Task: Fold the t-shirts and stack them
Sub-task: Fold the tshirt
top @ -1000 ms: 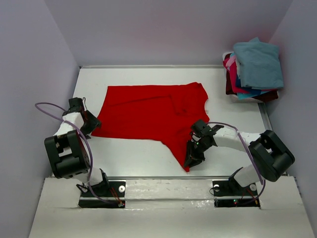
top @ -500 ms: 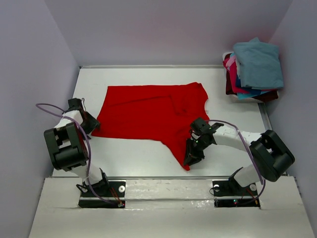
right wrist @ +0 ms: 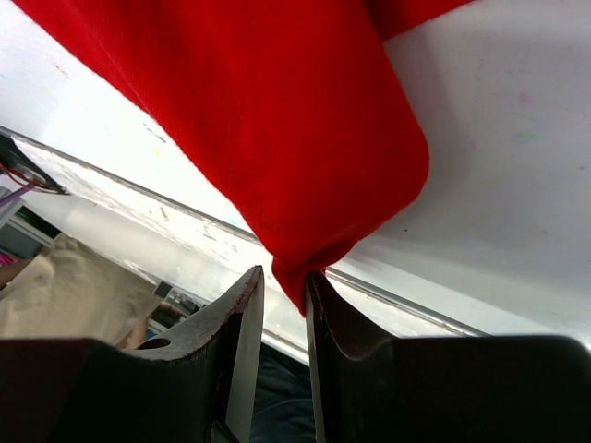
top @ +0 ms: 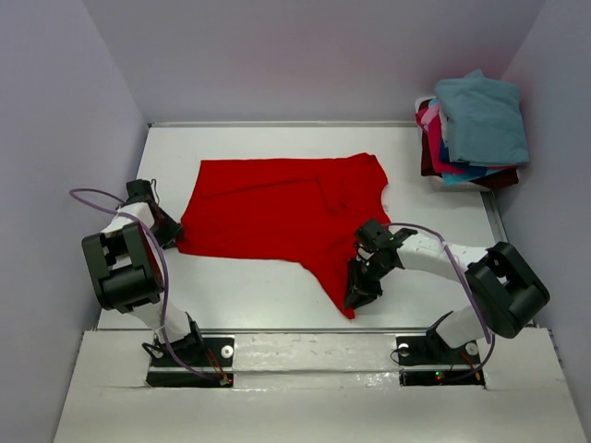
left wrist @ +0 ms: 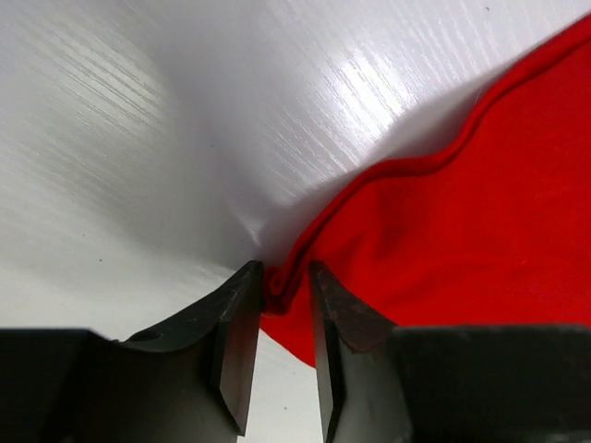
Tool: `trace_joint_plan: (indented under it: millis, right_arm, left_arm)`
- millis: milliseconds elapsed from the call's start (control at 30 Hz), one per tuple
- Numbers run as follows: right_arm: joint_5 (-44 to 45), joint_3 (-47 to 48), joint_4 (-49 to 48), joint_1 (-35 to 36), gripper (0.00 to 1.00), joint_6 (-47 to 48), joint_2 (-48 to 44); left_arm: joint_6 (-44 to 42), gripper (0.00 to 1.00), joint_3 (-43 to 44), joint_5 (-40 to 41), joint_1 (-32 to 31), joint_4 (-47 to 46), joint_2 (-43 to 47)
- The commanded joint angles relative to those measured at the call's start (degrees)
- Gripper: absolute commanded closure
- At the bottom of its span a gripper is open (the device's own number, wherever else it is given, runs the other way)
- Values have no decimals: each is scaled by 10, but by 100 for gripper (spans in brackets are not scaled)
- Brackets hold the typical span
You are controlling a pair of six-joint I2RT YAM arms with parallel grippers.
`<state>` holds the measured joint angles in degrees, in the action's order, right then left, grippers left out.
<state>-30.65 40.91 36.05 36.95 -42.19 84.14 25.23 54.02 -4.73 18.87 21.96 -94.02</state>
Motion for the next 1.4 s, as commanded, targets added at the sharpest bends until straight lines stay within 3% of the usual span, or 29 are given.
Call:
trace_joint_plan:
  millis: [0,300,367,467,733,1067,1367]
  right_arm:
    - [7,22,13,6,70,9,1]
    - [31,46,39,6,71,11,2]
    - [42,55,45,6,76,9,-2]
    - [55,68,60,6,93,4,-6]
    - [102,136,107,6,93,3,-6]
    - [150,217,162,6,93,2,0]
    - [262,312,220,-1,93,-32,-6]
  left_arm:
    - [-4,65,-2,-11,2,4,0]
    - [-9,73,-10,-18,2,12,22]
    - [-11,79,-9,-19,2,14,30]
    - [-15,82,-4,-19,2,19,37]
    - [-17,94,6,-41,2,17,52]
    - [-15,94,18,-64,-9,11,60]
    - [-6,94,30,-91,-9,0,65]
